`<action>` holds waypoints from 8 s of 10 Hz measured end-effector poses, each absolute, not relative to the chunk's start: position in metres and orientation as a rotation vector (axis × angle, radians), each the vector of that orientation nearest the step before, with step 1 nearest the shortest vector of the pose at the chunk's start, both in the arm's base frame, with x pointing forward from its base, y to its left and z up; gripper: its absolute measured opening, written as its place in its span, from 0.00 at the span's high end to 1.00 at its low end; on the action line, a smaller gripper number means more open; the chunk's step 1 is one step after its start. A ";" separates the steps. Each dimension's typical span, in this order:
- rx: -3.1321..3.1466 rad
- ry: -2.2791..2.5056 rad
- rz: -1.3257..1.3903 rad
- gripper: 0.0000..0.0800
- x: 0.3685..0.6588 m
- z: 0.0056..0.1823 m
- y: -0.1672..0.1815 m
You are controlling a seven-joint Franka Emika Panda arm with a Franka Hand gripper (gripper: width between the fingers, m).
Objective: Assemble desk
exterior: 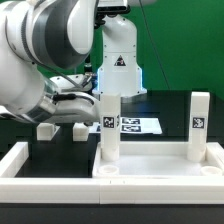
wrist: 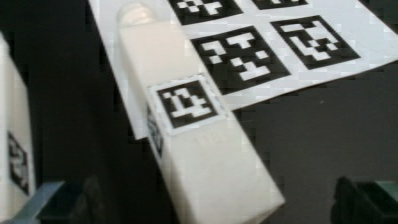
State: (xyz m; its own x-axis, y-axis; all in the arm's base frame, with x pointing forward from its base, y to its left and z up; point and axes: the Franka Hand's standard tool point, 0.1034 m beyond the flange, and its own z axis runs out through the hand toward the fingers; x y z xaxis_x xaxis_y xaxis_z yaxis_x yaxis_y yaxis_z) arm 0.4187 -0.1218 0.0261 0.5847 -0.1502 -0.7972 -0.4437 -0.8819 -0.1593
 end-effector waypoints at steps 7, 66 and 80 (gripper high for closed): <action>-2.474 0.472 1.228 0.19 0.405 0.006 -0.111; -3.036 0.098 -0.921 0.64 0.641 0.160 0.108; -3.051 0.165 -0.870 0.64 0.637 0.123 0.119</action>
Offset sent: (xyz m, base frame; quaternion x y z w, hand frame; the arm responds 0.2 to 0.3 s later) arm -0.0059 0.0145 -0.0171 -0.0181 -0.0019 0.0083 0.9998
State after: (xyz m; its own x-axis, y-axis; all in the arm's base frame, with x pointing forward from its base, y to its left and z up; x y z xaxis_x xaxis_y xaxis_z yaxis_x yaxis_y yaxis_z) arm 0.6368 0.1192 0.1230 0.8445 -0.0900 0.5279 -0.1094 -0.9940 0.0055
